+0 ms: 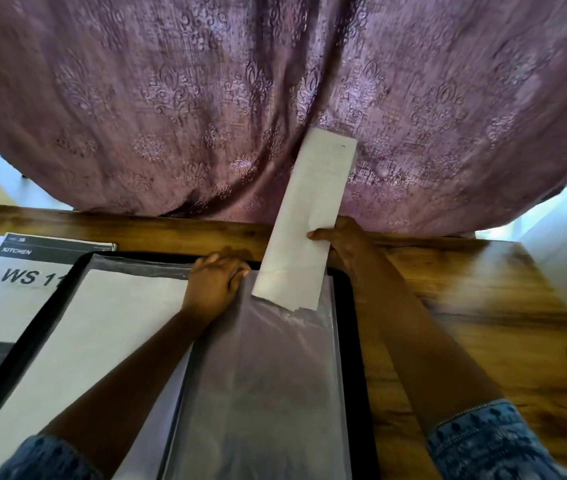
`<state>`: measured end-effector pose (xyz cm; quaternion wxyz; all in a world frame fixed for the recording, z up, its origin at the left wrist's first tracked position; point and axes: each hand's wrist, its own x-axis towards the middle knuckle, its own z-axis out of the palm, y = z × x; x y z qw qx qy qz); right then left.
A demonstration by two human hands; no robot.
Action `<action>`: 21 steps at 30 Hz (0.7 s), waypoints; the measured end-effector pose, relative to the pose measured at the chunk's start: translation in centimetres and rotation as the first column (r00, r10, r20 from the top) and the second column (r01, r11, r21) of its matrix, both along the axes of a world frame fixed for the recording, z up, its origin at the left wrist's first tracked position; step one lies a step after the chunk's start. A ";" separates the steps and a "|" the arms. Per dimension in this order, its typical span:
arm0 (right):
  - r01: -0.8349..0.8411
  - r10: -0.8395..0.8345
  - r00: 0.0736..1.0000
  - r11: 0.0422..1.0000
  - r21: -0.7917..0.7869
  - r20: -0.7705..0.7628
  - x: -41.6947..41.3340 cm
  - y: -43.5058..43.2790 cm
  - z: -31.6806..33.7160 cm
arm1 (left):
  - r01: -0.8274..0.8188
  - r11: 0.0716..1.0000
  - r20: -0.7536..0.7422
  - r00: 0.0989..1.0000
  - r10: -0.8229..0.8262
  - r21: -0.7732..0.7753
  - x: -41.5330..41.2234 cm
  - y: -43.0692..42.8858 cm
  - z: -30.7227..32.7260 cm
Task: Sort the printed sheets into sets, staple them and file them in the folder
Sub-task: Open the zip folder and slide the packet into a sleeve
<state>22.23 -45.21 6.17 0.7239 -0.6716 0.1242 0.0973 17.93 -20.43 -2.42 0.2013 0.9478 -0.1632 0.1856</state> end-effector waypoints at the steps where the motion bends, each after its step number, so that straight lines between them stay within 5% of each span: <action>1: -0.023 0.023 1.000 0.999 -0.024 -0.021 0.0 0.0 0.1 | 0.001 1.000 -0.020 1.000 -0.001 0.011 0.2 0.0 -0.1; 10: -0.271 0.196 0.935 0.932 -0.239 -0.295 0.9 -0.4 -0.3 | -0.008 0.999 -0.109 0.994 0.004 -0.041 0.8 2.8 0.4; 15: -0.463 0.277 0.859 0.781 -0.420 -0.431 0.0 1.5 1.2 | 0.037 0.997 -0.229 0.973 -0.021 0.065 -1.2 3.8 -1.0; 21: -0.336 0.187 0.925 0.807 -0.486 -0.331 0.2 2.3 1.4 | 0.010 0.999 -0.256 0.967 -0.022 -0.047 -1.8 4.0 -1.8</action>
